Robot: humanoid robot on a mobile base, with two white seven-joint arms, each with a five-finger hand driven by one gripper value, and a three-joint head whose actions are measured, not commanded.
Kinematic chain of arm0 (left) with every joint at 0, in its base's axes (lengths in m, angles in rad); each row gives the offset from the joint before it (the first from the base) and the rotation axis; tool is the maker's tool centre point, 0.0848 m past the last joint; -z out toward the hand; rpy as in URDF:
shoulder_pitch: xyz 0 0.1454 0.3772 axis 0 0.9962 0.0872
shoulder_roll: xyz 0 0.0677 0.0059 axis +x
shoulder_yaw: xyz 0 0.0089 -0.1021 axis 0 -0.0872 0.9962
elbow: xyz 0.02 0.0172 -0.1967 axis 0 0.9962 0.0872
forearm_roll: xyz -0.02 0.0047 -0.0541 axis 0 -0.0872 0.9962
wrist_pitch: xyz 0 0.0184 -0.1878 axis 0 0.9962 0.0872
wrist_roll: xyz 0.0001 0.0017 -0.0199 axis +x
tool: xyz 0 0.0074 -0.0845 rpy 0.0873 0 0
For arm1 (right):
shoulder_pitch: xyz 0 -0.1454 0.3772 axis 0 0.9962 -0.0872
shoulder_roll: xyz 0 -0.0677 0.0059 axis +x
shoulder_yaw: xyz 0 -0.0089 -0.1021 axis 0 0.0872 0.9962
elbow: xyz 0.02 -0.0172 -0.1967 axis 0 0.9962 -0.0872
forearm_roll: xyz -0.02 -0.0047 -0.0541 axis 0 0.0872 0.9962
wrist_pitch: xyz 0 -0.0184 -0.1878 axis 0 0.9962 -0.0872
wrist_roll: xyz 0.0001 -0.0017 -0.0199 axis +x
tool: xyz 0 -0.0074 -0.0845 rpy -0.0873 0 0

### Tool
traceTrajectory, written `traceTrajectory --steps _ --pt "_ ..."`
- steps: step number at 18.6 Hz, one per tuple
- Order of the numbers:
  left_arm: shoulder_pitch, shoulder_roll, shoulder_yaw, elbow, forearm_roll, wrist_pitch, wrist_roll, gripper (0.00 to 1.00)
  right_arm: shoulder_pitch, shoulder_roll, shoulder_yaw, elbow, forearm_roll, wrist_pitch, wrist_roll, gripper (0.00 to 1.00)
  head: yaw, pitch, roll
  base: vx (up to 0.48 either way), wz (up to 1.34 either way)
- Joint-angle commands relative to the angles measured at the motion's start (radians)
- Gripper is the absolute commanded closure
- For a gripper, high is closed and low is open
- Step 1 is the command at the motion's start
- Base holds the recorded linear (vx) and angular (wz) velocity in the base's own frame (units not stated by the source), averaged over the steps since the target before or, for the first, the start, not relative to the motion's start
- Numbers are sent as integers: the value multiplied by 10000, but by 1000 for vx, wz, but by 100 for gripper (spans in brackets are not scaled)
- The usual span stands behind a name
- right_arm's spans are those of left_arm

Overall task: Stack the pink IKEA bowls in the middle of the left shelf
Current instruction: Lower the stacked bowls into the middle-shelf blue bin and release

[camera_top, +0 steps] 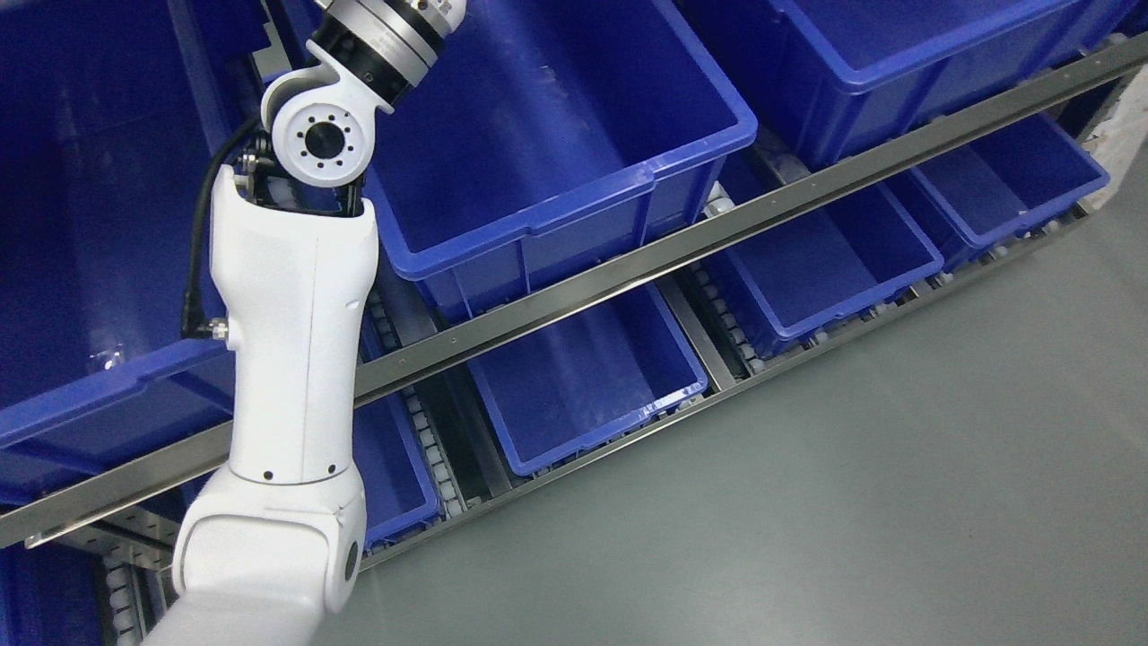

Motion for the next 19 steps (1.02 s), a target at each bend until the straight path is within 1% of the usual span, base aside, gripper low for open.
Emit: traceTrajectory --steps 1,6,8,10,12,14,16,19 --pt "41 175 173 182 -436 176 -157 95 0 -175 -107 0 77 5 -8 0 0 0 0 63 333" --pt "56 260 296 182 -437 361 -448 95 0 -175 -107 0 77 5 -8 0 0 0 0 66 312" --pt "-142 353 266 182 -452 696 -616 95 0 -175 -92 0 77 5 -8 0 0 0 0 58 212" --pt "-357 353 143 167 -635 913 -1166 95 0 -175 -92 0 77 5 -8 0 0 0 0 31 105" --pt "-343 246 112 167 -1064 914 -1674 95 0 -175 -107 0 77 5 -8 0 0 0 0 13 79" --pt "-281 215 21 227 -1280 929 -1768 95 0 -175 -107 0 77 5 -8 0 0 0 0 2 57" --pt "-220 230 -118 670 -1540 944 -1768 94 0 -175 -107 0 77 5 7 0 0 0 0 0 0" --pt "-21 215 -133 918 -1649 944 -1768 94 0 -175 -107 0 77 5 8 0 0 0 0 -3 -36"
